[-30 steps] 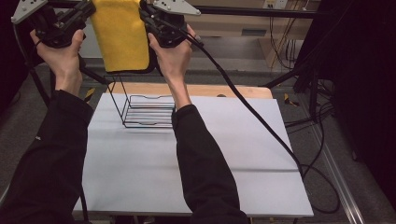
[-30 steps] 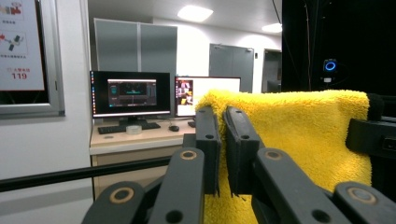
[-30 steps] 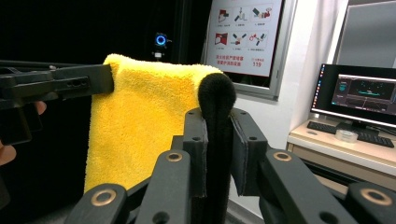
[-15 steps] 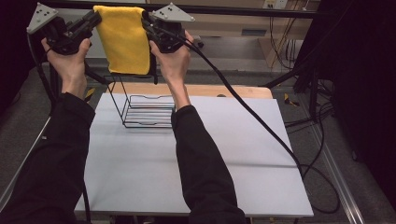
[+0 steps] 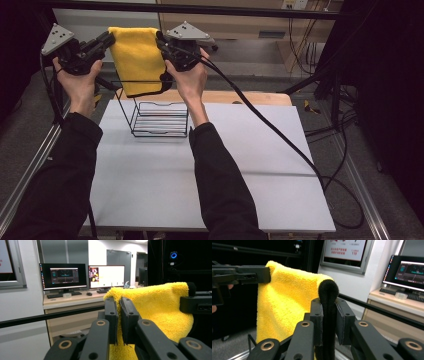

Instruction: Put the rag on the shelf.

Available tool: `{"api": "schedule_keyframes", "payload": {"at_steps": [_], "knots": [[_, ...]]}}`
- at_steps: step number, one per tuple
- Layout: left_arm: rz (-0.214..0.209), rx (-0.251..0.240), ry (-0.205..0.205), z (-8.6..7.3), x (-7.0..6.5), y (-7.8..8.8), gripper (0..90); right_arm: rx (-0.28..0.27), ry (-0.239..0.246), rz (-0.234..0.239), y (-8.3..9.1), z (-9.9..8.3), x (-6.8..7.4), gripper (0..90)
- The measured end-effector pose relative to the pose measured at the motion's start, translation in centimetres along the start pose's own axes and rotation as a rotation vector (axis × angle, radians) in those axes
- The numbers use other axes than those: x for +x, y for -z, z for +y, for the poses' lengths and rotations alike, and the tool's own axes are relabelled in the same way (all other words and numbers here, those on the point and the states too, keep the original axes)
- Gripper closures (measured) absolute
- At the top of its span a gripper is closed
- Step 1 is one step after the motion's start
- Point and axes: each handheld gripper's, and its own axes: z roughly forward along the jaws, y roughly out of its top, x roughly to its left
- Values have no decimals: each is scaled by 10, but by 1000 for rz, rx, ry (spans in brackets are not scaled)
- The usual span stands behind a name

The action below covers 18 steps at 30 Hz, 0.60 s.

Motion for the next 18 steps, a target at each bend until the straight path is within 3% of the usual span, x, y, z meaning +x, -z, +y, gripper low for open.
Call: {"api": "schedule_keyframes", "payload": {"at_steps": [10, 14, 18], "knots": [[1, 35, 7, -21, 4, 2, 846, 74, 31, -1, -6, -13, 7, 780], [-2, 46, 10, -27, 5, 1, 846, 78, 4, 8, -8, -19, 6, 779], [-4, 66, -11, -30, 3, -1, 846, 85, -8, 6, -8, -25, 4, 780]]}}
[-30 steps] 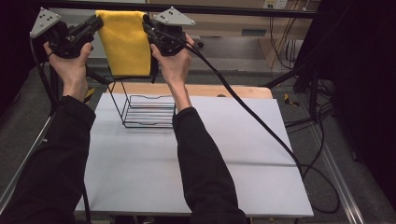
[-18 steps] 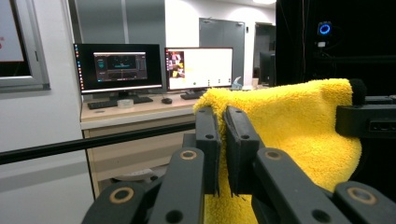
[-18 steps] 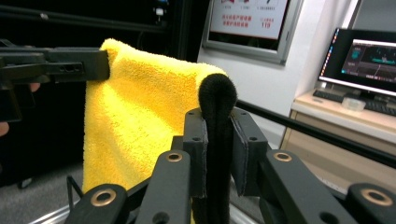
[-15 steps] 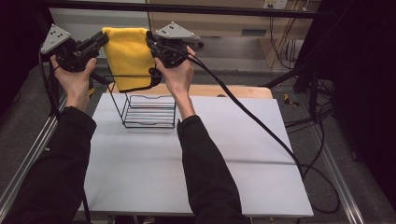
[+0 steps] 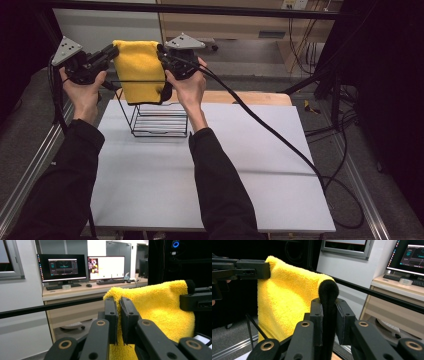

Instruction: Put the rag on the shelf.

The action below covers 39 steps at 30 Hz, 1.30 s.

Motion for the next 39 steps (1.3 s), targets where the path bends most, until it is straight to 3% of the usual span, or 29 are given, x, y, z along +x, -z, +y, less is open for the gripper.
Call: {"api": "schedule_keyframes", "payload": {"at_steps": [9, 21, 28, 33, 39], "knots": [[-24, -26, 2, 3, -5, 5, 846, -15, -7, 13, 8, -2, -2, 779], [-44, -72, -3, 9, -8, 17, 846, -82, 33, 33, 23, 2, 4, 778], [-69, -88, -17, 6, -10, 25, 844, -79, 50, 41, 28, 0, 7, 776], [-85, -86, -25, 3, -12, 34, 842, -82, 95, 43, 32, -2, 13, 774], [-95, -68, -21, 0, -17, 41, 841, -73, 103, 52, 37, -5, 16, 772]]}}
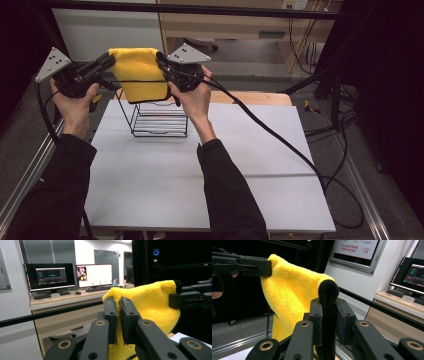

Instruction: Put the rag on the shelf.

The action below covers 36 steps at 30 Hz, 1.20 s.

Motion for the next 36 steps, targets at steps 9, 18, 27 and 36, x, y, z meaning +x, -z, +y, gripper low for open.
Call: {"api": "schedule_keyframes", "payload": {"at_steps": [9, 18, 27, 36], "knots": [[-10, 58, -23, -6, -7, 9, 835, 27, 17, 27, 7, -9, 6, 770], [-25, 129, 4, -16, -12, 19, 813, 98, 80, 61, 12, -14, 17, 766], [-52, 217, 52, -20, -13, 28, 753, 143, 79, 93, 15, -20, 22, 766], [-79, 291, 99, -11, -15, 25, 707, 163, 94, 118, 19, -30, 25, 759]]}}
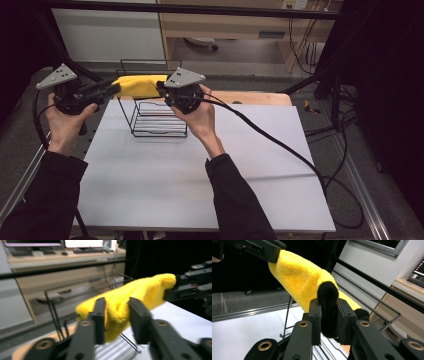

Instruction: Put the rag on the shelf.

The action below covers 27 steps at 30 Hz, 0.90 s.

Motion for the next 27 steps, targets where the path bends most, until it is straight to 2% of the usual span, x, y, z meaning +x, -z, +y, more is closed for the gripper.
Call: {"api": "schedule_keyframes", "payload": {"at_steps": [4, 8, 11, 20, 25, 27], "knots": [[-2, 54, 15, -5, -4, -3, 776, 14, 17, 0, 0, -2, 2, 749], [-3, 72, 18, -12, -2, -3, 806, 22, 2, 15, 1, -3, 3, 709], [5, 65, -2, -18, -3, -3, 814, 17, -26, 41, 4, -3, 3, 638], [34, 39, -63, -34, -7, -4, 816, 14, -47, 68, 6, -3, 7, 566], [38, 29, -66, -39, -7, -5, 818, 8, -51, 72, 8, -5, 9, 536], [39, 29, -68, -41, -7, -6, 818, 6, -67, 81, 9, -6, 10, 525]]}}
